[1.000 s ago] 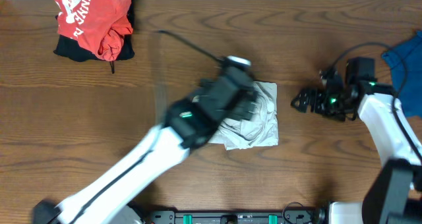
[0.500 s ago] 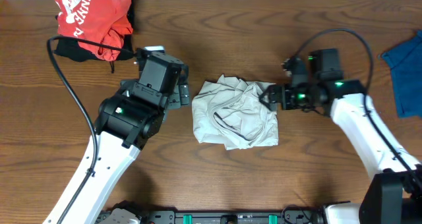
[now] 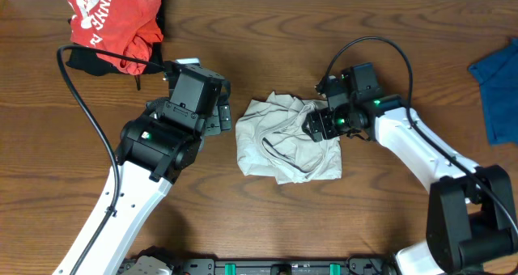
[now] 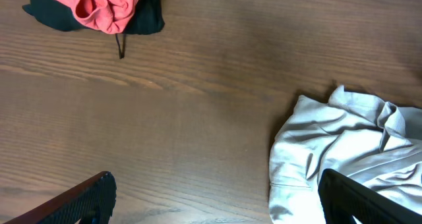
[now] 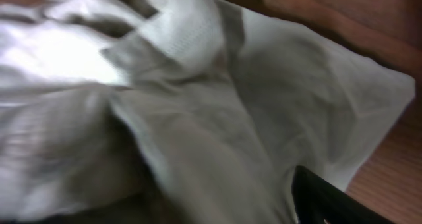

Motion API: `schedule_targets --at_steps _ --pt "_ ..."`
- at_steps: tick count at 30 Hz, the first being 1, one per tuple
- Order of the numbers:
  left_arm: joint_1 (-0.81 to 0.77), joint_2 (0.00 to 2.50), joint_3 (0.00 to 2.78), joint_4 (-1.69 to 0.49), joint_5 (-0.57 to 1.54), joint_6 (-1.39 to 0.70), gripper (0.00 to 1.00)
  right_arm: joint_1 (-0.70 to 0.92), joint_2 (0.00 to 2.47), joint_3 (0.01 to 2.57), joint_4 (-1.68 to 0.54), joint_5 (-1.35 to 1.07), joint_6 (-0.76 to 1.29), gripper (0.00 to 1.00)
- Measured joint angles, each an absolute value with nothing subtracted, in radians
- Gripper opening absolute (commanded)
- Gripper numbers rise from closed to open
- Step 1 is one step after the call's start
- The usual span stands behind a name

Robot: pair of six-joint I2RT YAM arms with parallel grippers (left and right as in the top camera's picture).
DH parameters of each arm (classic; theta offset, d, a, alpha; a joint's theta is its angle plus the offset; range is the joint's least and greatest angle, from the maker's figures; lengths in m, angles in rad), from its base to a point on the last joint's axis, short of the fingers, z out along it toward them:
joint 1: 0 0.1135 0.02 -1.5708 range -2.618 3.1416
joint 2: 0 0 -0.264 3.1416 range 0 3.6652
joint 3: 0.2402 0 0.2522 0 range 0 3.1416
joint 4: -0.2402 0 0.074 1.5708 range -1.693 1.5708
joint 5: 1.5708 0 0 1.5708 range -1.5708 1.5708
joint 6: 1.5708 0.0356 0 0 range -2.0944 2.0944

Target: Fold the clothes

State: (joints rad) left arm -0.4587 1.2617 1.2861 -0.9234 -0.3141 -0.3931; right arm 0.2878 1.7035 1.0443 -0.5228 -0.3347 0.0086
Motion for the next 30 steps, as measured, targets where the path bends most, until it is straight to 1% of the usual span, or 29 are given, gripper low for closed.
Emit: schedule_targets --at_steps 1,2,3,4,5,6,8,16,19,20,21,23,24,25,26,27,28,30 --pt "-0.459 1.262 1.286 -0.925 -0.314 -0.393 0.98 0.288 1.707 1.044 -0.518 -0.322 0.006 0.6" --pt "-0.459 1.262 1.286 -0.927 -0.314 -0.393 0.98 0.288 1.708 1.044 -0.512 -0.313 0.003 0.49" --pt "-0.459 1.262 1.286 -0.929 -0.314 -0.393 0.98 0.287 1.708 1.044 -0.504 -0.303 0.004 0.32" --pt "-0.459 1.262 1.286 -0.932 -0.314 -0.393 0.98 0.287 1.708 1.044 -0.495 -0.297 0.001 0.21" --pt "-0.459 1.262 1.286 -0.934 -0.314 -0.393 0.98 0.287 1.708 1.044 -0.484 -0.29 0.005 0.11" --pt "-0.459 1.262 1.286 -0.936 -0.314 -0.393 0.98 0.287 1.708 1.044 -0.473 -0.287 0.002 0.05" --pt "-0.459 1.262 1.286 -0.937 -0.314 -0.393 0.98 0.282 1.708 1.044 -0.455 -0.28 0.01 0.01" --pt "-0.459 1.262 1.286 -0.938 -0.314 -0.393 0.98 0.261 1.708 1.044 -0.403 -0.218 0.012 0.01" --pt "-0.459 1.262 1.286 -0.942 -0.314 -0.393 0.98 0.257 1.708 1.044 -0.371 -0.174 0.013 0.02" --pt "-0.459 1.262 1.286 -0.946 -0.314 -0.393 0.98 0.254 1.708 1.044 -0.363 -0.16 0.014 0.06" --pt "-0.459 1.262 1.286 -0.95 -0.314 -0.393 0.98 0.251 1.708 1.044 -0.352 -0.14 0.014 0.19" --pt "-0.459 1.262 1.286 -0.961 -0.314 -0.394 0.98 0.249 1.708 1.044 -0.339 -0.1 0.02 0.36" --pt "-0.459 1.262 1.286 -0.966 -0.314 -0.394 0.98 0.249 1.708 1.044 -0.336 -0.076 0.021 0.42" --pt "-0.459 1.262 1.286 -0.969 -0.314 -0.394 0.98 0.247 1.708 1.044 -0.335 -0.047 0.017 0.44" --pt "-0.459 1.262 1.286 -0.972 -0.314 -0.394 0.98 0.247 1.708 1.044 -0.336 -0.013 0.016 0.49" --pt "-0.459 1.264 1.286 -0.975 -0.314 -0.394 0.98 0.246 1.708 1.044 -0.338 0.019 0.02 0.58" --pt "-0.459 1.265 1.286 -0.978 -0.314 -0.395 0.98 0.246 1.708 1.044 -0.344 0.054 0.023 0.65" --pt "-0.459 1.271 1.286 -0.982 -0.314 -0.396 0.98 0.246 1.708 1.048 -0.379 0.134 0.019 0.72"
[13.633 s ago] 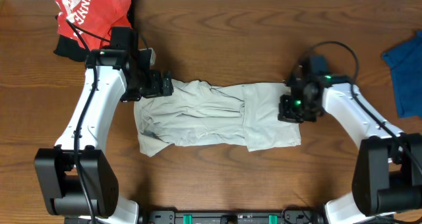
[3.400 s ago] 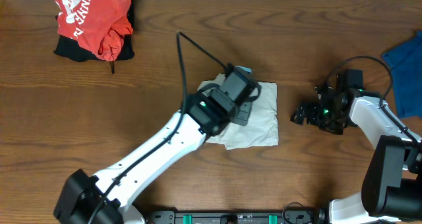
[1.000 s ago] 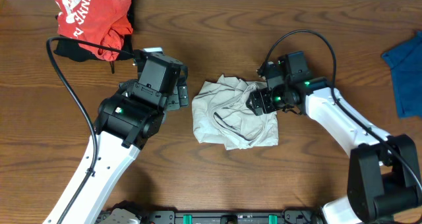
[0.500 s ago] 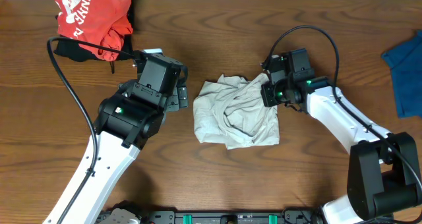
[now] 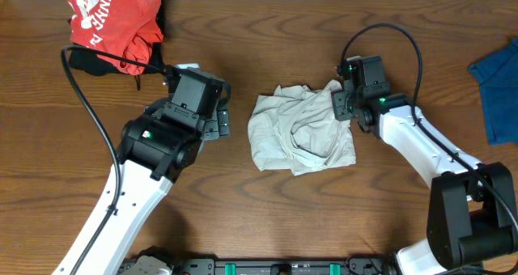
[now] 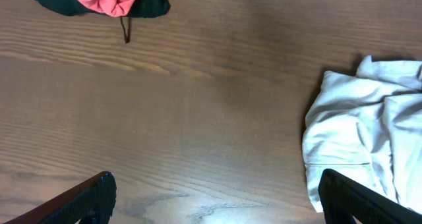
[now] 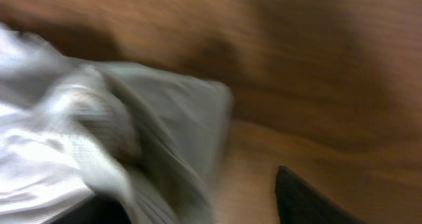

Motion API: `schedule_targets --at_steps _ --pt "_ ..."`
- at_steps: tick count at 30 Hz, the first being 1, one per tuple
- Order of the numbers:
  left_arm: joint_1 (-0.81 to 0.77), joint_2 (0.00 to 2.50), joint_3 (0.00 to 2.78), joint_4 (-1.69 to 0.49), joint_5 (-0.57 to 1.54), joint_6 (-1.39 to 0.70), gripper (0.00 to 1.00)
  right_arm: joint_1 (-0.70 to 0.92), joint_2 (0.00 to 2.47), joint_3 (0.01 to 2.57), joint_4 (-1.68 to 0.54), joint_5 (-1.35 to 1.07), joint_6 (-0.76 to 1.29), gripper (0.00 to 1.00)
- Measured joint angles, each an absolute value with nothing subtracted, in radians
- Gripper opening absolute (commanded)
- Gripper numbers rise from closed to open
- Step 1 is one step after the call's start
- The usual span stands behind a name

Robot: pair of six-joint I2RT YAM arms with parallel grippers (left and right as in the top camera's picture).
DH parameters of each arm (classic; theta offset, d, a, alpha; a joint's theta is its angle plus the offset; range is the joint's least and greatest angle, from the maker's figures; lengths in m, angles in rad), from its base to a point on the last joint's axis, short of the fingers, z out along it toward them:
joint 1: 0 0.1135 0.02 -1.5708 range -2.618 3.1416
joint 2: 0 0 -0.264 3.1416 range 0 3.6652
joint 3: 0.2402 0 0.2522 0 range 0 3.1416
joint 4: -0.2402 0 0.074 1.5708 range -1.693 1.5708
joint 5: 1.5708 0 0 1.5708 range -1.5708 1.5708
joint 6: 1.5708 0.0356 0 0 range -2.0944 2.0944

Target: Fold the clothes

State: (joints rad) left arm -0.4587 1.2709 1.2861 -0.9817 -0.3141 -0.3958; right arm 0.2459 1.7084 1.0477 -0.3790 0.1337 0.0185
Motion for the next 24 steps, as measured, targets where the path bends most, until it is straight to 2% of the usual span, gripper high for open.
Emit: schedule_targets --at_steps 3,5,13,18,24 --pt "-0.459 1.282 1.284 -0.982 -0.314 -0.396 0.98 0.246 1.708 1.076 -0.478 0.205 0.024 0.8" --pt "-0.459 1.29 1.282 -0.983 -0.314 -0.396 0.98 0.245 1.708 1.128 -0.572 0.228 0.033 0.99" --pt "-0.459 1.372 1.276 -0.984 -0.314 -0.396 0.98 0.256 1.708 1.448 -0.919 0.234 0.044 0.99" --pt "-0.448 1.448 1.275 -0.984 -0.332 -0.461 0.98 0.304 1.708 1.534 -1.058 0.05 -0.007 0.98" --pt "-0.342 1.52 1.274 -0.981 -0.353 -0.547 0.98 0.397 1.708 1.471 -1.107 -0.204 -0.142 0.96"
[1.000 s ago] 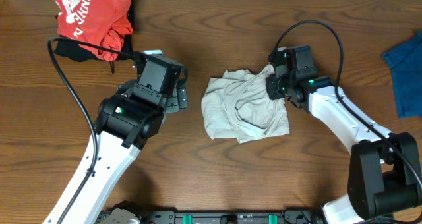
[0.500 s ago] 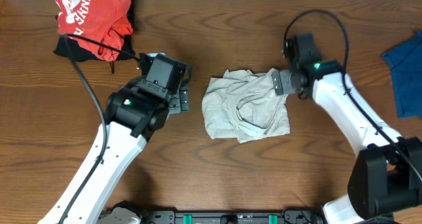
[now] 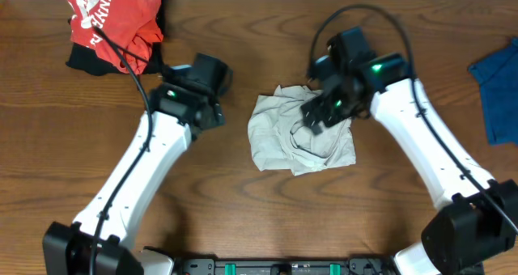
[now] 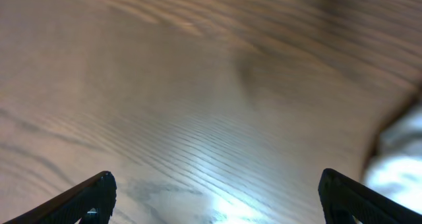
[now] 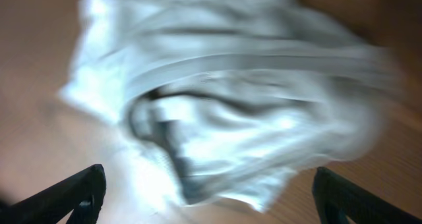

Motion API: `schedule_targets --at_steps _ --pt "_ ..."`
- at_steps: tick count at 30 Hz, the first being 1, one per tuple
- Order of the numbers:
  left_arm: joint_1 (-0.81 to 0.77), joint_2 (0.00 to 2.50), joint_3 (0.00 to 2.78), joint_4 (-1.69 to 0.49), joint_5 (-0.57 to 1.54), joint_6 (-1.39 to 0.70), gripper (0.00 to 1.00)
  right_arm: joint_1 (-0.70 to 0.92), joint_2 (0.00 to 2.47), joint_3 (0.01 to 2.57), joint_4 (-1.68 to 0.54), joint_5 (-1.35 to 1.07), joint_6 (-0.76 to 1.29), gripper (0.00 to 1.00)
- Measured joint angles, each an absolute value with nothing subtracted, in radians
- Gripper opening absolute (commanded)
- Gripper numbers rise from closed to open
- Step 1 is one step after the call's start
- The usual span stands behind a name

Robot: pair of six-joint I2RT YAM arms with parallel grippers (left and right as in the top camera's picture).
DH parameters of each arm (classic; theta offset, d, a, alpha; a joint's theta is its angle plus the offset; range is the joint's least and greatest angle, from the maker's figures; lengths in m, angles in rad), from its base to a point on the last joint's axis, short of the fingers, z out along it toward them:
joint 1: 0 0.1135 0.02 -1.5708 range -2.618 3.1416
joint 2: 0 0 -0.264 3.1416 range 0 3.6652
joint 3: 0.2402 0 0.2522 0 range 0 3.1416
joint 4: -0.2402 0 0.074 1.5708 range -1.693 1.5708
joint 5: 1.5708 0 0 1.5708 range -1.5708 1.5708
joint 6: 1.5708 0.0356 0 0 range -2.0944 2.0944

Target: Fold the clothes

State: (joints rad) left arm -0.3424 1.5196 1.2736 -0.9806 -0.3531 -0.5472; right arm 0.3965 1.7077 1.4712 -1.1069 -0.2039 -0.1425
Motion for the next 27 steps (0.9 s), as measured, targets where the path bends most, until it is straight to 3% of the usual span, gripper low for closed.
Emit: schedule_targets --at_steps 5,10,27 --pt "-0.236 1.532 1.27 -0.984 -0.359 -0.582 0.98 0.457 1.708 1.345 -1.061 -0.289 -0.22 0.92" --pt "-0.164 1.532 1.27 -1.001 -0.359 -0.599 0.98 0.504 1.708 1.258 -0.965 -0.316 -0.249 0.95" --pt "-0.154 1.532 1.27 -1.035 -0.359 -0.603 0.98 0.621 1.708 1.164 -0.832 -0.273 -0.263 0.91"
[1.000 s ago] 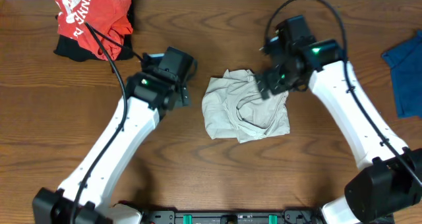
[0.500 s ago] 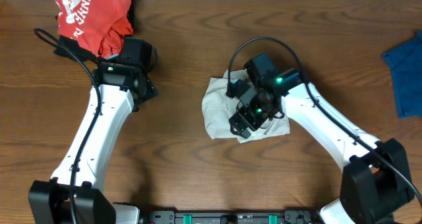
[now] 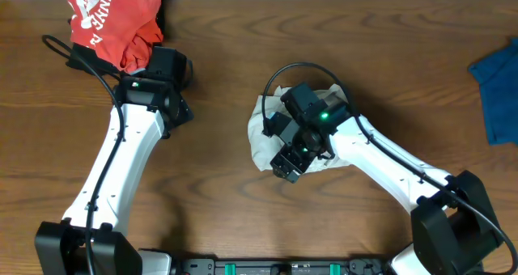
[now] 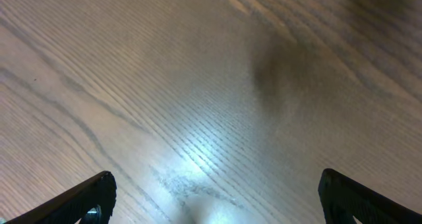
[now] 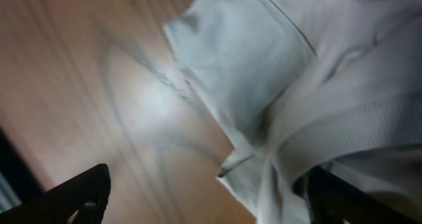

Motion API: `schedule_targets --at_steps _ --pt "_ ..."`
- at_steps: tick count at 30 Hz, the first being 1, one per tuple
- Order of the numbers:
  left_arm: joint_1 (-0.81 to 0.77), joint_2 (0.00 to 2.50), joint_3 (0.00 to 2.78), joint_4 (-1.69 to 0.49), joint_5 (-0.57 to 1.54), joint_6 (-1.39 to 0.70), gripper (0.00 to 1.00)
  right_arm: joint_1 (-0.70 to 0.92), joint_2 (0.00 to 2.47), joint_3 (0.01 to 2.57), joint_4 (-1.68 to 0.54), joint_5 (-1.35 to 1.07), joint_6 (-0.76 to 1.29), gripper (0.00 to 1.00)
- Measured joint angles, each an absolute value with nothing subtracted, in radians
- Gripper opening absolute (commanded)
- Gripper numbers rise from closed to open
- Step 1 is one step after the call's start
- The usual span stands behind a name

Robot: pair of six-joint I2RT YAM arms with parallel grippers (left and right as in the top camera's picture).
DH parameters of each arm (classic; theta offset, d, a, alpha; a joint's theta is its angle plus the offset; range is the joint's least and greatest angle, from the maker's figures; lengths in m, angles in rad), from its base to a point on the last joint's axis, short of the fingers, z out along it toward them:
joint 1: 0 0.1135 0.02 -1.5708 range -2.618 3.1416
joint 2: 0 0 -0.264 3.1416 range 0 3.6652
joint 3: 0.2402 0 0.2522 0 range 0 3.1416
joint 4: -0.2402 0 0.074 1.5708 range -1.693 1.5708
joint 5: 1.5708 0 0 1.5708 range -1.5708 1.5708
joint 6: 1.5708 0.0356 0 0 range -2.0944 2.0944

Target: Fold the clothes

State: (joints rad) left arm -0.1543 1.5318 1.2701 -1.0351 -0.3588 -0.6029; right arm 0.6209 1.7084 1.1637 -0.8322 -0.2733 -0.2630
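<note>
A crumpled off-white garment [image 3: 263,137] lies on the wooden table [image 3: 243,226] at the middle. My right gripper [image 3: 285,168] hangs open over its front left edge. In the right wrist view a loose corner of the garment [image 5: 264,66] reaches down between the wide-apart fingers [image 5: 79,194], and my right gripper [image 5: 208,201] holds nothing. My left gripper [image 3: 172,113] is well to the left of the garment, open. In its own view my left gripper [image 4: 214,204] has only bare wood under it.
A red garment [image 3: 109,20] lies heaped on a black one at the back left corner, just behind my left arm. A blue garment [image 3: 498,89] lies at the right edge. The left arm's cable [image 3: 89,65] loops beside the red heap.
My right gripper was above the garment's back middle and is now over its front left edge. My left gripper has moved left, away from the garment. The garment lies where it was.
My right gripper was down on the garment's right side while the left stood open beside its left edge. Then the garment lay a little further right, the right gripper at its back right corner. Afterwards the right gripper was open above it, now at its front left.
</note>
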Motion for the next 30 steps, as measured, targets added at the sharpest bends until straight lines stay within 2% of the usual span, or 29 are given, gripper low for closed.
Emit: schedule_targets --at_steps 2,3,7,8,11,15,30 --pt "-0.154 1.532 1.27 -1.04 -0.359 -0.603 0.98 0.621 1.708 1.151 -0.811 -0.26 -0.266 0.85" --pt "-0.154 1.532 1.27 -1.041 -0.359 -0.603 0.98 0.621 1.708 1.149 -0.803 -0.256 -0.266 0.79" --pt "-0.154 1.532 1.27 -1.041 -0.359 -0.603 0.98 0.621 1.708 1.145 -0.765 -0.243 -0.276 0.41" --pt "-0.154 1.532 1.27 -1.041 -0.359 -0.603 0.98 0.621 1.708 1.145 -0.76 -0.241 -0.27 0.34" --pt "-0.154 1.532 1.27 -1.043 -0.358 -0.603 0.98 0.621 1.708 1.144 -0.756 -0.235 -0.268 0.24" --pt "-0.154 1.532 1.27 -1.048 -0.358 -0.603 0.98 0.621 1.708 1.144 -0.759 -0.213 -0.244 0.01" --pt "-0.154 1.532 1.27 -1.056 -0.305 -0.562 0.98 0.559 1.708 1.165 -0.935 -0.018 -0.155 0.01"
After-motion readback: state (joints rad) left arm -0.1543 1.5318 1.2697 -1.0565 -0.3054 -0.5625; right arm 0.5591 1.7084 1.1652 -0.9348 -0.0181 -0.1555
